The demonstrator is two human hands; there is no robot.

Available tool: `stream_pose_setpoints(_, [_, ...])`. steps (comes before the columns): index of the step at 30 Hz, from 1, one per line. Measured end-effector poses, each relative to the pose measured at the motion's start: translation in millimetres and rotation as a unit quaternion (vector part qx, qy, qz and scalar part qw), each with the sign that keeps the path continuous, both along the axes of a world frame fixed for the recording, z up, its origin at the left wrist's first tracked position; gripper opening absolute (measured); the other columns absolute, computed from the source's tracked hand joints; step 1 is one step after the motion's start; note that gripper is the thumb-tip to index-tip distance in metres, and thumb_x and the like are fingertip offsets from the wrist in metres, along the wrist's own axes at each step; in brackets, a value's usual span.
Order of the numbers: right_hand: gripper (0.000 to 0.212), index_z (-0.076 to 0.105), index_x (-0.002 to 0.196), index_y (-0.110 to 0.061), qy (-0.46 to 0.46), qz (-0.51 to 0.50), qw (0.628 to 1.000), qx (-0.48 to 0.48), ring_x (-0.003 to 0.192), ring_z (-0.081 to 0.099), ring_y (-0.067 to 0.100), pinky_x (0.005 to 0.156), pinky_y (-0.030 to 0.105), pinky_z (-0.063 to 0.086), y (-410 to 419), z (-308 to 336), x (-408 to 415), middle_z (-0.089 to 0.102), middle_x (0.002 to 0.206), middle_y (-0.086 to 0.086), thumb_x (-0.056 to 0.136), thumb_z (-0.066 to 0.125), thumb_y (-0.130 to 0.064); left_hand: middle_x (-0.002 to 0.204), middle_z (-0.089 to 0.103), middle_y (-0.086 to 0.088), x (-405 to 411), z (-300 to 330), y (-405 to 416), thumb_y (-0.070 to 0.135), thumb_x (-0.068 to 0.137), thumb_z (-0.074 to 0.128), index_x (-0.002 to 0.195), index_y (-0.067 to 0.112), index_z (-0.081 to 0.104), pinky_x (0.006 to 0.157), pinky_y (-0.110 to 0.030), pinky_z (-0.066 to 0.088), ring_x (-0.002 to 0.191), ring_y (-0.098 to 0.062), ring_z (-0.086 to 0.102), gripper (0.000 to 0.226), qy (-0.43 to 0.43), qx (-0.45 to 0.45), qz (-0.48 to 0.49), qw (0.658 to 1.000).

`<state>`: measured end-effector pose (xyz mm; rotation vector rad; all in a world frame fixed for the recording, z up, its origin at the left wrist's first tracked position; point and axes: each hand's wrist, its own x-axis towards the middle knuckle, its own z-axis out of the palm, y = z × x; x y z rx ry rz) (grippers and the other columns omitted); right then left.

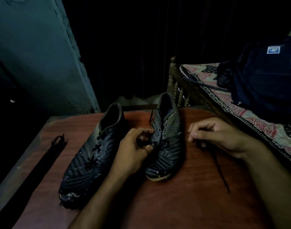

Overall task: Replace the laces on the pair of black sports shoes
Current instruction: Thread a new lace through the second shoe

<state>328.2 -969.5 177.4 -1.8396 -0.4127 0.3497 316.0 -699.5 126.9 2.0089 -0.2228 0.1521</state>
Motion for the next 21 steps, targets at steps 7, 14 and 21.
stream_pose_setpoints(7, [0.032,0.039,0.066,-0.011,0.019,-0.199,0.912,0.358,0.062,0.061,0.021,0.059,0.030,0.057,25.7,-0.7,8.0,0.047,0.061,0.008,0.098,0.036,-0.005,0.107,0.062,0.006,0.2,1.6,-0.3,-0.001,0.082,0.075,0.118,0.029,0.073,0.079,-0.002,0.044,0.097,0.002,0.062,0.047,0.003,0.007,0.003,1.000])
stream_pose_setpoints(14, [0.036,0.049,0.051,-0.024,-0.055,-0.267,0.871,0.409,0.062,0.051,0.016,0.061,0.030,0.050,30.2,-5.6,11.9,0.047,0.061,0.000,0.086,0.045,-0.015,0.105,0.063,0.004,-3.2,-1.2,-4.4,0.003,0.079,0.080,0.116,0.028,0.072,0.080,-0.006,0.047,0.094,-0.002,0.062,0.045,-0.022,0.017,0.006,1.000])
stream_pose_setpoints(21, [0.054,0.055,0.048,-0.023,-0.062,-0.338,0.847,0.405,0.055,0.055,0.020,0.057,0.031,0.049,31.6,2.9,8.4,0.053,0.060,0.003,0.098,0.039,-0.009,0.108,0.060,0.009,-2.7,-4.8,-6.4,0.003,0.077,0.082,0.116,0.033,0.067,0.085,-0.011,0.050,0.097,-0.002,0.061,0.051,-0.033,0.023,0.003,0.999])
